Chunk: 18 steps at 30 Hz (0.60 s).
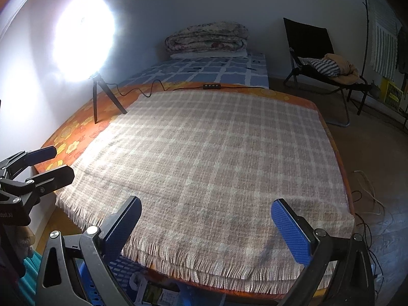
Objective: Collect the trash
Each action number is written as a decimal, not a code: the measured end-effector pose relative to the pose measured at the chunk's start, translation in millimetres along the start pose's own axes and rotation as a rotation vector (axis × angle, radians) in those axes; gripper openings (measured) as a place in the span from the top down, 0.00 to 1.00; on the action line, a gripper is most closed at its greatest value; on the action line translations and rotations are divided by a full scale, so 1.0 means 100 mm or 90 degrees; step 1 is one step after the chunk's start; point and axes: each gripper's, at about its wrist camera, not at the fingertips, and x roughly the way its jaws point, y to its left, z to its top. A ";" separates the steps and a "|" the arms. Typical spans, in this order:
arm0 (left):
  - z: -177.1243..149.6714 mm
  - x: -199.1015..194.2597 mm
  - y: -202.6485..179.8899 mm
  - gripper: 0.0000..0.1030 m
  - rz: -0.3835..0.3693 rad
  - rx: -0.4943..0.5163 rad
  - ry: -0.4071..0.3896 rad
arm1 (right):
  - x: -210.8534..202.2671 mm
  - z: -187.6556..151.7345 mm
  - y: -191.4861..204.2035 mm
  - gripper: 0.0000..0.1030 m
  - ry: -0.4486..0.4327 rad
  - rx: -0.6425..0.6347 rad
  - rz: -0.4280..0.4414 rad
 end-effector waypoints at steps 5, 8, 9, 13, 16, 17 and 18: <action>-0.01 0.00 0.00 0.01 0.002 0.003 0.000 | -0.01 -0.01 0.00 0.00 0.001 0.002 0.000; -0.03 0.00 -0.01 0.01 0.005 0.006 0.001 | 0.01 -0.02 -0.01 0.00 0.009 0.002 0.001; -0.04 0.00 0.00 0.01 0.006 0.006 0.001 | 0.02 -0.03 -0.01 0.00 0.011 0.003 0.002; -0.06 0.00 0.02 0.01 0.008 0.002 0.002 | 0.01 -0.04 0.00 0.00 0.010 0.002 0.003; -0.05 -0.01 0.03 0.01 0.014 0.000 0.003 | 0.01 -0.04 0.00 0.00 0.009 0.001 0.002; -0.05 -0.01 0.04 0.01 0.015 -0.001 0.004 | 0.01 -0.04 0.01 0.00 0.009 0.001 0.002; -0.06 0.00 0.04 0.01 0.015 -0.002 0.006 | 0.01 -0.04 0.01 0.00 0.010 0.000 0.001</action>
